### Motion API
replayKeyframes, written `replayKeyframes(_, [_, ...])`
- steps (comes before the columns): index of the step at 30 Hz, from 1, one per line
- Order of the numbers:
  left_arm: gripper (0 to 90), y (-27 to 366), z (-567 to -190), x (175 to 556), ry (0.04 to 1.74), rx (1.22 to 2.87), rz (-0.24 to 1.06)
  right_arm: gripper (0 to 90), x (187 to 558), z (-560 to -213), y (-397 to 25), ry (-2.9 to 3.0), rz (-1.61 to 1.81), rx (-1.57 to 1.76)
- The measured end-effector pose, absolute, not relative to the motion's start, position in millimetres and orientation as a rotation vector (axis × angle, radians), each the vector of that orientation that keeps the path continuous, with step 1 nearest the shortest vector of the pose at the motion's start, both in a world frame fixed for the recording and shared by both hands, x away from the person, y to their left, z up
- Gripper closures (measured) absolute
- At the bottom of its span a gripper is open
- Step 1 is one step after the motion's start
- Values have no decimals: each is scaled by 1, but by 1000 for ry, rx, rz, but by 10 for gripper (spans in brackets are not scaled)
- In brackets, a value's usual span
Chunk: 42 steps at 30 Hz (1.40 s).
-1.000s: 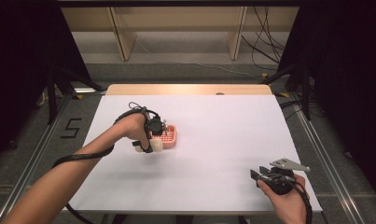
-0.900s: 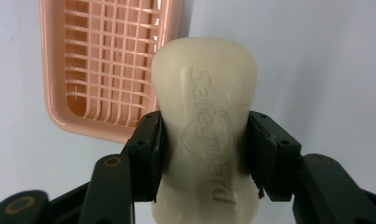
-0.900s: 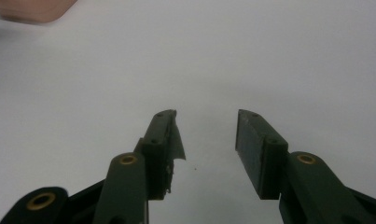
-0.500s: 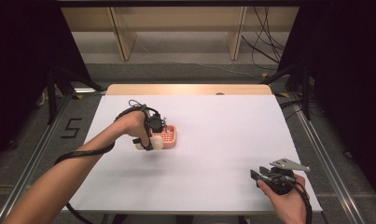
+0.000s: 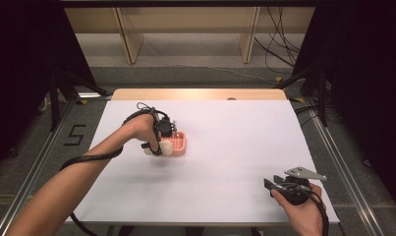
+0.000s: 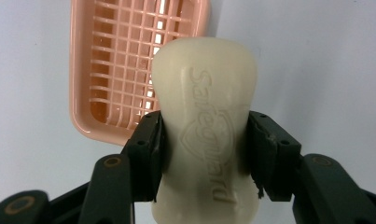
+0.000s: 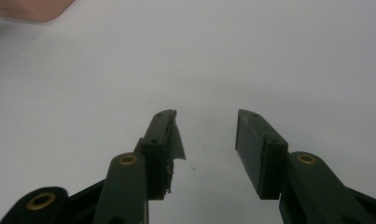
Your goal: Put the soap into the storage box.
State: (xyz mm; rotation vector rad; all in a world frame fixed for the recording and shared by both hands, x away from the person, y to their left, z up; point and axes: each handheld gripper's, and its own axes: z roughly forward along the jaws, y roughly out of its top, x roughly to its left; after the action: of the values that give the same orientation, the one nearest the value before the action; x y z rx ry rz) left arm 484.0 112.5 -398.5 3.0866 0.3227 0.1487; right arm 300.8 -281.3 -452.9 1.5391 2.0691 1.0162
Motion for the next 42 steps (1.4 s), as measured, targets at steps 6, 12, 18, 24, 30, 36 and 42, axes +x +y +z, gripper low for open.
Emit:
replayKeyframes(6, [489, 109, -398, 486, 312, 3087, 143, 577, 299, -452, -279, 2060, 1031, 1589])
replayKeyframes(12, [489, 108, -399, 490, 294, 3085, 160, 577, 300, -452, -282, 2069, 1023, 1534])
replayKeyframes(18, [489, 108, -399, 493, 292, 3090, 164, 577, 300, -452, -282, 2069, 1024, 1534])
replayKeyframes(24, [489, 108, -399, 496, 291, 3088, 170, 577, 300, -453, -282, 2069, 1023, 1534])
replayKeyframes(30, [489, 107, -400, 499, 296, 3084, 174, 577, 300, -453, -282, 2069, 1024, 1534])
replayKeyframes(36, [489, 106, -401, 502, 290, 3082, 185, 577, 300, -452, -282, 2067, 1023, 1539])
replayKeyframes(42, [489, 104, -402, 504, 296, 3073, 188, 576, 300, -452, -282, 2067, 1022, 1539])
